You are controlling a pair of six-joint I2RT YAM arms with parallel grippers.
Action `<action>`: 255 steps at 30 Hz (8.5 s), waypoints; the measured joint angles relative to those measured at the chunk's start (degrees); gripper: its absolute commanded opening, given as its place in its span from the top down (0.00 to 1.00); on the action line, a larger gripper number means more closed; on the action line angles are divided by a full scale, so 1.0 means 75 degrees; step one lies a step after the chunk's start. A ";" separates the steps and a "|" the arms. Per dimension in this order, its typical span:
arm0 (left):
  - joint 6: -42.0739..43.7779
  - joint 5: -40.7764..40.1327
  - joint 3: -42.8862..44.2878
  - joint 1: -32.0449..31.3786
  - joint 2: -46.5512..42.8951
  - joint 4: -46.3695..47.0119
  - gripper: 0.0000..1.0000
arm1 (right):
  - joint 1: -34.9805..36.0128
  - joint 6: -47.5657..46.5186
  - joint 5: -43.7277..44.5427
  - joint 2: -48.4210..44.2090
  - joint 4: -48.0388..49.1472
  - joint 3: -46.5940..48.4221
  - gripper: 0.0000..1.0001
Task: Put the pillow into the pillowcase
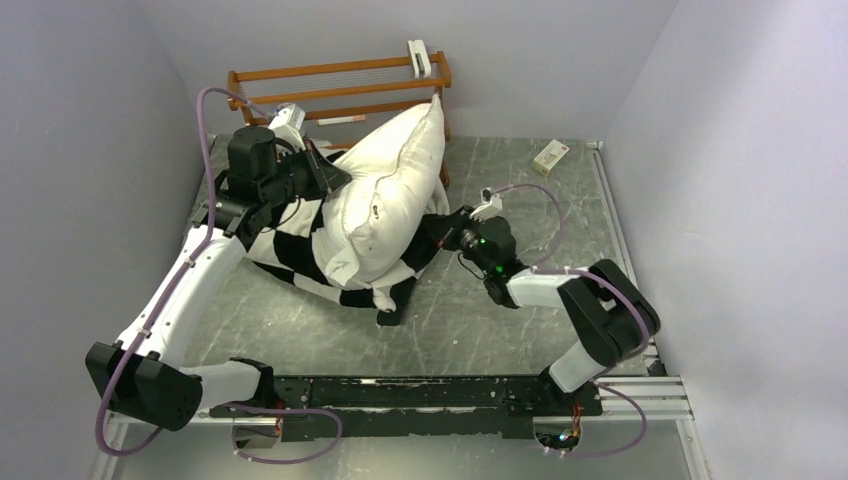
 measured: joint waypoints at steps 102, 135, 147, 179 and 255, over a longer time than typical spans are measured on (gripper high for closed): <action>0.0994 0.0685 -0.0434 -0.0207 -0.0417 0.0405 0.19 | -0.1139 0.2465 -0.2655 -0.1154 -0.0921 0.0764 1.00; 0.2629 -0.3019 -0.0041 -0.3383 0.2783 0.1023 0.95 | -0.0839 0.0740 -0.1440 -0.1419 -0.3759 0.1096 1.00; 0.1950 -0.2815 -0.0938 -0.3383 0.4010 0.3235 0.95 | -0.2468 0.1198 -0.3244 -0.2232 -0.3159 0.0271 1.00; 0.0714 -0.1784 -0.0583 -0.3363 0.4097 0.3162 0.64 | -0.1530 -0.0478 -0.4354 -0.2043 -0.3057 0.0504 1.00; 0.2034 -0.2999 0.0009 -0.3217 0.2620 0.0469 0.95 | -0.0866 0.1000 -0.1128 -0.2769 -0.4459 -0.0918 0.62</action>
